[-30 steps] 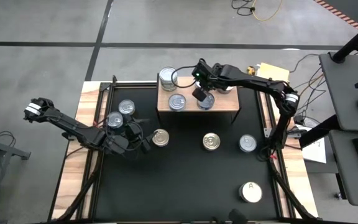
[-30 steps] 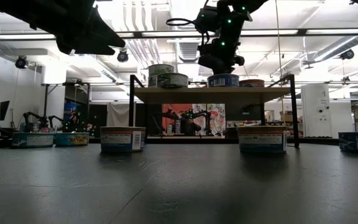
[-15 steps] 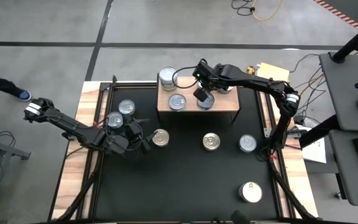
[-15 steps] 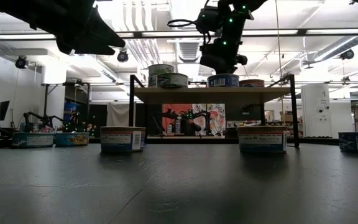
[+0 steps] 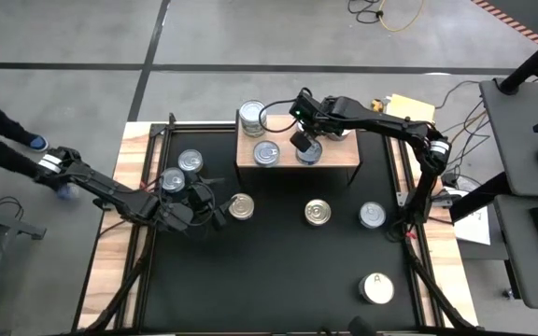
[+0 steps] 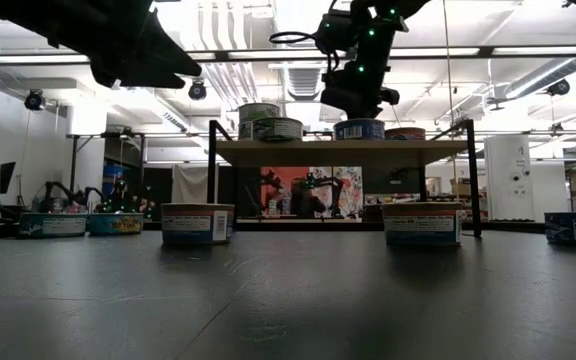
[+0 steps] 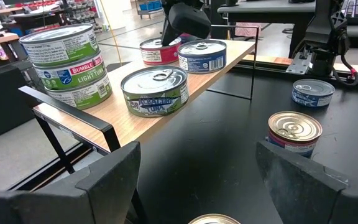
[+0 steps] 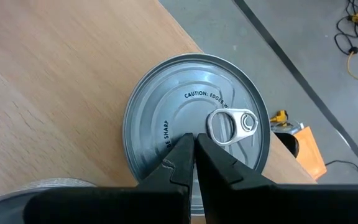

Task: Stack canned seafood by type on shelf
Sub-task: Adjust the red tuna can on the shelf

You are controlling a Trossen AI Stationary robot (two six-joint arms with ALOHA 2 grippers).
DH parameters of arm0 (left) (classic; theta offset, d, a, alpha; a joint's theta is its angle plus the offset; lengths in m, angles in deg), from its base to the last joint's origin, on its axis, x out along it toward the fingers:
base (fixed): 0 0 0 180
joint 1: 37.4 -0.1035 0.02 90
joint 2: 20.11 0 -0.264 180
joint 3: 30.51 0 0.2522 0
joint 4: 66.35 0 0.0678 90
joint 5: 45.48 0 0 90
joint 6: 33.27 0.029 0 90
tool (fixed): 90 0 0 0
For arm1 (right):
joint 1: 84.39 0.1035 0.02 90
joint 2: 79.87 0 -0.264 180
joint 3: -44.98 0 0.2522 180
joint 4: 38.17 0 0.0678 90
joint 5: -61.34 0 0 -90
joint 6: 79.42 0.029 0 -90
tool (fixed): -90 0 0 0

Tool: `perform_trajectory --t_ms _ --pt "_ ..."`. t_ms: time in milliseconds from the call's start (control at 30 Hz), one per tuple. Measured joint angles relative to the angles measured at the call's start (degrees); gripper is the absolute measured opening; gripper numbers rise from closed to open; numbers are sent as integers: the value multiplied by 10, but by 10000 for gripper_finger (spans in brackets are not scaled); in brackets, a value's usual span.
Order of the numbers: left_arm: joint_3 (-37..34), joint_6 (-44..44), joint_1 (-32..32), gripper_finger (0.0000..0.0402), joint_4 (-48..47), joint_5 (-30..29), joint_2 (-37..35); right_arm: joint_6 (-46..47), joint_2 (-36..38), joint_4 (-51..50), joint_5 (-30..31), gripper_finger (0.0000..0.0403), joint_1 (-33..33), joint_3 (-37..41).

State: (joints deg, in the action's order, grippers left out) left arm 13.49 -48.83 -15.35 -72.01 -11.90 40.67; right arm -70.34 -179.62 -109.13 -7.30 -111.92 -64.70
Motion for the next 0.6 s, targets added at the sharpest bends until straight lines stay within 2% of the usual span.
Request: perform_trajectory --t_ms 600 --pt "0 -2 0 302 0 0 0 0 9 3 12 9 37 -40"
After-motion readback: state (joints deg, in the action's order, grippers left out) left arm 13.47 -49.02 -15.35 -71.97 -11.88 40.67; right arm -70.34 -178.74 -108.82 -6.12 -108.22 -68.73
